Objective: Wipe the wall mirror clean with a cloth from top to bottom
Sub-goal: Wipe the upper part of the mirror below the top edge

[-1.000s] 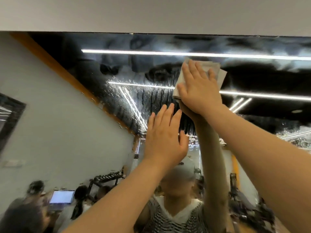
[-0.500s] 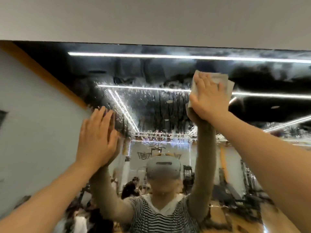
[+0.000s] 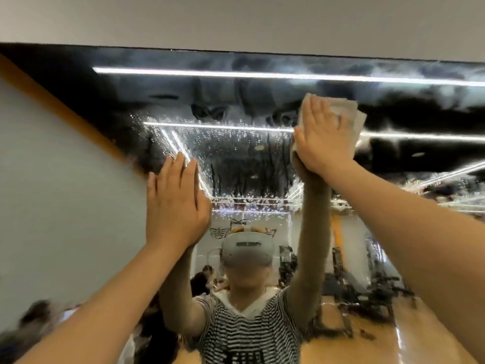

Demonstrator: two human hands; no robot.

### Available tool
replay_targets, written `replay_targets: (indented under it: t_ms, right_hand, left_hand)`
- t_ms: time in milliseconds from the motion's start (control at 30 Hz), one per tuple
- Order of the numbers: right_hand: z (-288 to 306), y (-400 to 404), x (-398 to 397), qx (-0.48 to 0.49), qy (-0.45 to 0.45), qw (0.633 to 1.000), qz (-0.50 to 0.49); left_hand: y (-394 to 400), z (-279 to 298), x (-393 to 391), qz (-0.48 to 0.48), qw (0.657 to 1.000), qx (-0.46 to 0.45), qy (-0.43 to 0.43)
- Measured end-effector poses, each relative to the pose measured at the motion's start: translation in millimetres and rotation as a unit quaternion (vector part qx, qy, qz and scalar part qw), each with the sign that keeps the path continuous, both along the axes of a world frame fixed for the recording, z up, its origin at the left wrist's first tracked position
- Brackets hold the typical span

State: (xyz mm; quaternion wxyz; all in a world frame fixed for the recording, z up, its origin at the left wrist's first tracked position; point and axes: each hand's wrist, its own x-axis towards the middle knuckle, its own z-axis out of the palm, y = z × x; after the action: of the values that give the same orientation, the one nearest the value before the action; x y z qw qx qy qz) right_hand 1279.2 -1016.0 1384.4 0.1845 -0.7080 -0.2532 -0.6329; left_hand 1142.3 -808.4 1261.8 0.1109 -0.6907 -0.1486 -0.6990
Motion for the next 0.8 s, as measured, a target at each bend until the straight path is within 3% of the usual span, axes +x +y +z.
replay_targets:
  t_ms: [233,500,800]
  right_hand:
    - [-4,60,-45,-0.058,-0.03,0.997,0.045]
    - [1,34,-28,-0.119,-0.043,0.99,0.056]
    - [-6,-19,19,-0.008,0.005,0.999,0.031]
  left_hand:
    - [-1,0,-3,-0.014,1.0,-0.005,0.009]
    - [-7,-1,-9,-0.022,1.0,-0.013,0.016]
    - [-4,0,-6,-0.014,1.0,-0.006,0.007]
